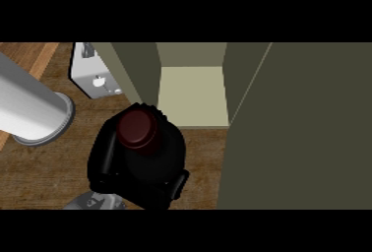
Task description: Pick up the wine, place it into the cabinet and close the cabinet
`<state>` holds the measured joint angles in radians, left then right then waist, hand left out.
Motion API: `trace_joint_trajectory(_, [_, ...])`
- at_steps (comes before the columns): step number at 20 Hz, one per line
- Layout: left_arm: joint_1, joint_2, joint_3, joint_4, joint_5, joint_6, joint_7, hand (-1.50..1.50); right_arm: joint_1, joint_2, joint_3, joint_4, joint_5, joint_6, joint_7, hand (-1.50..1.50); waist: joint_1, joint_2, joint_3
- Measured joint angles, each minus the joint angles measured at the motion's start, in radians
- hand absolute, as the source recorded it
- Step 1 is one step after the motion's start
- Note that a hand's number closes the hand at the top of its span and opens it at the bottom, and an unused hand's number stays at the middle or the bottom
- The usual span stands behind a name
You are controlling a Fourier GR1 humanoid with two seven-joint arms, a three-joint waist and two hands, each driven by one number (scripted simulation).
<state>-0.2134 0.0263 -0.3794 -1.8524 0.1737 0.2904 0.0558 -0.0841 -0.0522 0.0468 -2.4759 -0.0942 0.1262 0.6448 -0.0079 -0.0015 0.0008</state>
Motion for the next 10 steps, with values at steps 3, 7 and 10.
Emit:
trace_joint_trajectory(3, [-0.087,-0.013,-0.030,0.044,-0.011,0.082,0.021,1.50,0.009,0.006,0.014,0.003,0.003,0.003,-0.005,-1.50,-0.002,0.000,0.000])
trace_joint_trajectory(7, [-0.163,-0.021,-0.049,0.091,-0.028,0.153,0.034,1.50,0.008,-0.006,-0.026,0.002,-0.015,0.016,-0.003,-1.50,-0.002,0.001,0.000])
trace_joint_trajectory(10, [-0.232,-0.024,-0.058,0.127,-0.035,0.207,0.057,1.50,0.005,-0.004,-0.033,0.005,-0.019,0.021,-0.006,-1.50,-0.002,0.001,0.000])
